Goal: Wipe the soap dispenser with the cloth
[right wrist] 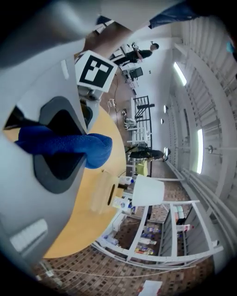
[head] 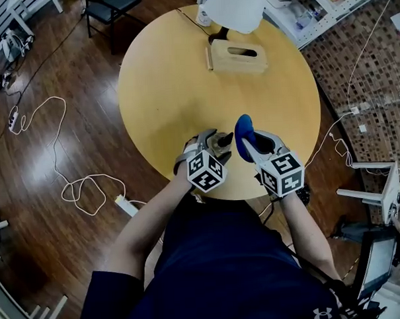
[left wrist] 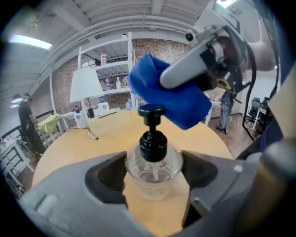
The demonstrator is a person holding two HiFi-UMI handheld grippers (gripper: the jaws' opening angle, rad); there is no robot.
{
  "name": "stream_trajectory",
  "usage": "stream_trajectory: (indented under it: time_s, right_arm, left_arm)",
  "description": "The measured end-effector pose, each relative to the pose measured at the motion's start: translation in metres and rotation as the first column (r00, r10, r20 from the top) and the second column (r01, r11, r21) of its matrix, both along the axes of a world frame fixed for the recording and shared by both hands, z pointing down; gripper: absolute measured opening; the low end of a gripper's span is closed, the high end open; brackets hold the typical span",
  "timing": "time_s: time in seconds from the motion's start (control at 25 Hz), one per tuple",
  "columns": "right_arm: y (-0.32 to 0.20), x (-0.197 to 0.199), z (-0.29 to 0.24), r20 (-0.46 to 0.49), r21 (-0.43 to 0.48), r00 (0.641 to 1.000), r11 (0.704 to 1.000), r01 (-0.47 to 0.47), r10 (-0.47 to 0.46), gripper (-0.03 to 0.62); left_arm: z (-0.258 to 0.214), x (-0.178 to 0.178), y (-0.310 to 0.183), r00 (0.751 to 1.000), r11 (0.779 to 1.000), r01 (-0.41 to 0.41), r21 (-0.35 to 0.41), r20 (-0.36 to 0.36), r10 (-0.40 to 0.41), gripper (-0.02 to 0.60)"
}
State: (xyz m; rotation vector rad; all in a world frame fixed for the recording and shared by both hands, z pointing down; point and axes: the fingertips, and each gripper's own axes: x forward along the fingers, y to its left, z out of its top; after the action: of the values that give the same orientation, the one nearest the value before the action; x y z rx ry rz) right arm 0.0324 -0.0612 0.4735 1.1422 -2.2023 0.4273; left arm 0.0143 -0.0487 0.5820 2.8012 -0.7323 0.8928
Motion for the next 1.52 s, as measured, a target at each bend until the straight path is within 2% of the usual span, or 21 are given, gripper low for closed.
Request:
stream_trajectory:
  time_s: [0.08, 0.2, 0.28, 0.4, 0.52, 0.6, 0.72, 0.84, 0.92, 1.04, 1.2, 1.28, 1.36, 1.44, 1.52]
  right_arm:
    - [0.009, -0.023, -0.011, -0.01, 0.045, 0.996, 0.995, 0.093, -0.093, 0.094]
    - [0.015, -0.048, 0.001, -0.055, 0.032, 0.982, 0.983, 0.183, -0.181, 0.094]
    - [0.011, -0.048, 0.009, -0.042, 0.01, 0.986, 0.987, 0.163, -0.163, 0.094]
    - [0.001, -0.036, 0.011, 0.015, -0.016, 0.996, 0.996, 0.088, -0.088, 0.094]
    - [-0.007, -0.016, 0.014, -0.016, -0.03, 1.0, 0.999, 0.02, -0.02, 0.094]
    - [-0.006, -0.011, 0.005, -0.01, -0.019, 1.0, 1.0, 0.012, -0.012, 0.094]
    - [0.01, -0.034, -0.012, -0.009, 0.031, 0.993, 0.993, 0.118, -0.118, 0.094]
    - [0.024, -0.058, 0.001, -0.051, 0.016, 0.977, 0.978, 0.21, -0.209, 0.094]
    - [0.022, -0.058, 0.01, -0.003, -0.007, 0.984, 0.984, 0.177, -0.177, 0.095]
    - [0.012, -0.044, 0.01, 0.112, -0.039, 0.992, 0.997, 0.061, -0.056, 0.094]
    - [-0.004, 0.002, 0.023, 0.063, -0.074, 0.992, 0.992, -0.103, 0.108, 0.094]
    - [-0.004, 0.014, 0.014, 0.076, -0.061, 0.987, 0.989, -0.137, 0.142, 0.094]
    - [0.001, 0.005, -0.005, 0.076, 0.006, 0.993, 0.996, -0.087, 0.086, 0.094]
    - [0.008, -0.018, -0.019, 0.049, 0.066, 0.998, 0.998, 0.022, -0.025, 0.095]
    - [0.015, -0.041, -0.016, -0.003, 0.077, 0.992, 0.989, 0.126, -0.127, 0.094]
  left_arm:
    - [0.0, -0.001, 0.0, 1.0, 1.0, 0.002, 0.003, -0.004, -0.002, 0.359]
    - [0.001, -0.002, -0.001, 1.0, 1.0, 0.007, 0.002, -0.007, -0.007, 0.359]
    - [0.001, -0.001, 0.0, 1.0, 1.0, 0.007, 0.0, -0.008, -0.007, 0.359]
    - [0.001, -0.001, 0.001, 1.0, 1.0, 0.006, 0.002, -0.015, -0.006, 0.359]
    - [0.002, -0.002, 0.002, 1.0, 1.0, 0.008, 0.002, -0.021, -0.008, 0.359]
    - [0.002, -0.001, 0.001, 1.0, 1.0, 0.007, 0.001, -0.023, -0.007, 0.359]
    - [0.002, -0.001, 0.001, 1.0, 1.0, 0.004, -0.004, -0.027, -0.004, 0.359]
    - [0.002, -0.003, 0.001, 0.999, 1.0, 0.008, -0.01, -0.032, -0.008, 0.359]
    - [0.003, -0.003, 0.003, 0.999, 1.0, 0.008, -0.013, -0.032, -0.009, 0.359]
    - [0.005, -0.003, 0.003, 1.0, 1.0, 0.007, -0.017, -0.03, -0.008, 0.359]
    - [0.005, -0.004, 0.002, 1.0, 1.0, 0.01, -0.02, -0.023, -0.01, 0.359]
    - [0.005, -0.002, 0.002, 1.0, 1.0, 0.005, -0.018, -0.016, -0.005, 0.357]
    - [0.007, -0.002, 0.003, 1.0, 1.0, 0.001, -0.016, -0.008, -0.001, 0.357]
    - [0.012, -0.006, 0.004, 1.0, 1.0, 0.005, -0.019, 0.002, -0.005, 0.357]
    - [0.017, -0.009, 0.005, 1.0, 1.0, 0.01, -0.028, 0.021, -0.009, 0.356]
